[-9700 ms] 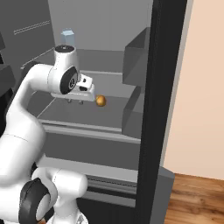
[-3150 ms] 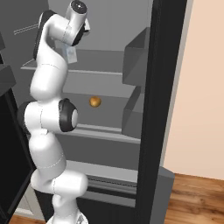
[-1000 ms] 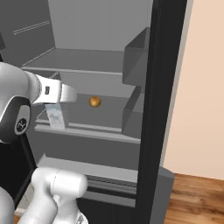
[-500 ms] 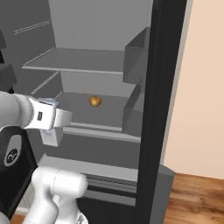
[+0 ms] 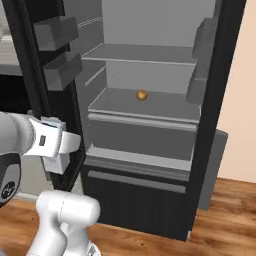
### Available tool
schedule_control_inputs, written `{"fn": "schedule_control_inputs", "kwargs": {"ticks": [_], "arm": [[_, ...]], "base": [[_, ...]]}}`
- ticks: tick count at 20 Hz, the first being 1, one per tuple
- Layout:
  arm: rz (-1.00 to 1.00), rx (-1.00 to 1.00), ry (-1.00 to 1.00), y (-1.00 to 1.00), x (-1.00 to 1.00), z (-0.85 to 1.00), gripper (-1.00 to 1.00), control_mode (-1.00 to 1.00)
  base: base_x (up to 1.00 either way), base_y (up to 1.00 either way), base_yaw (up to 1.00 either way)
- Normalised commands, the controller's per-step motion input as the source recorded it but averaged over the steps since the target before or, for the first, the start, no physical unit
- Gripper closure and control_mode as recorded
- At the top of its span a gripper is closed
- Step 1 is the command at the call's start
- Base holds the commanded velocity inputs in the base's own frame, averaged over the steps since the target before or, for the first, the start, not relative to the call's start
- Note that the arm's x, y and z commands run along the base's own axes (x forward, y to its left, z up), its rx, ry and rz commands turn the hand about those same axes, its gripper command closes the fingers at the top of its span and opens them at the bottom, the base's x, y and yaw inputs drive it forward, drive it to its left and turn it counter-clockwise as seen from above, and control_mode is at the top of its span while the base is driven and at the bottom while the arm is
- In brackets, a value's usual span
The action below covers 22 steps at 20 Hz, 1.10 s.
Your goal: Take out the milk from the fridge and place it on the tray on the counter. Then take the sugar cube near the tray and place it in the tray.
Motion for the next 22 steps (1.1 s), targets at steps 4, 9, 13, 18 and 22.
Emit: {"fn": "schedule_control_inputs", "kwargs": {"ticks": [4, 9, 13, 18, 22], "arm": [[0.0, 0.0, 0.0, 0.0, 0.0, 0.0, 1.0, 1.0], [0.0, 0.0, 0.0, 0.0, 0.0, 0.0, 1.0, 1.0], [0.0, 0.0, 0.0, 0.0, 0.0, 0.0, 1.0, 1.0], [0.0, 0.0, 0.0, 0.0, 0.0, 0.0, 1.0, 1.0], [0.0, 0.0, 0.0, 0.0, 0.0, 0.0, 1.0, 1.0]], "base": [[-0.4, 1.0, 0.38], [-0.05, 0.75, 0.86], [0.0, 0.3, 1.0], [0.0, 0.22, 1.0], [0.0, 0.01, 1.0]]}}
